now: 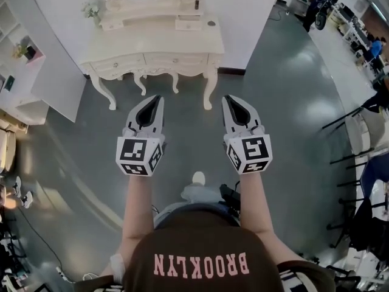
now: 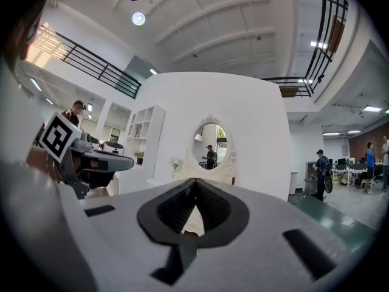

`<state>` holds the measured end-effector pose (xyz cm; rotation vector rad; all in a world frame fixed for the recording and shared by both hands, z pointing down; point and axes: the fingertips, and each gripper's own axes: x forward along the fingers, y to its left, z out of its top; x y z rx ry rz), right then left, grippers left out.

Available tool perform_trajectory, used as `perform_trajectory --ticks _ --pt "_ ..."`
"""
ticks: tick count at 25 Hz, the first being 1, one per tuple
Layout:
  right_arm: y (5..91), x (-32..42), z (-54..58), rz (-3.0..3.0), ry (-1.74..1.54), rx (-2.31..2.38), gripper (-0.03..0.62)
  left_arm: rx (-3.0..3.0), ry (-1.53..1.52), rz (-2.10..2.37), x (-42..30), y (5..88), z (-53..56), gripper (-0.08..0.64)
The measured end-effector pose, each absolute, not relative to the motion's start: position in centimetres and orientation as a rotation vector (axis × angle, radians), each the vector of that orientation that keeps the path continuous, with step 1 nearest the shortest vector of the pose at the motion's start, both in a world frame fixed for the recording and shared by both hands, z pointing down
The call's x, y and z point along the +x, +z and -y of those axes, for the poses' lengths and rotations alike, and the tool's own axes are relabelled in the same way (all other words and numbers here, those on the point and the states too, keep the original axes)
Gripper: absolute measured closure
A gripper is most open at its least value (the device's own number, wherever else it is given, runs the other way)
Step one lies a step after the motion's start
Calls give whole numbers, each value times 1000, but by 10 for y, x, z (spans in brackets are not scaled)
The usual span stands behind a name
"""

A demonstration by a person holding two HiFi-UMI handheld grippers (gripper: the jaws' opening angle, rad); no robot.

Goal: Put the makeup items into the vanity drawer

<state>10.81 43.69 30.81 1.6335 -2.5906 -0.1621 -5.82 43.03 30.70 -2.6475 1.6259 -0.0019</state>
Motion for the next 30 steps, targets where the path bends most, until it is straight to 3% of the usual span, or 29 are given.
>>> perform_trajectory --ticks 10,30 --pt "306 151 -322 2630 -154 1596 595 -2621 -23 -1653 -15 308 -328 551" --pt "337 155 -143 2522 -110 1665 595 -2681 -23 -1637 -30 332 -125 551"
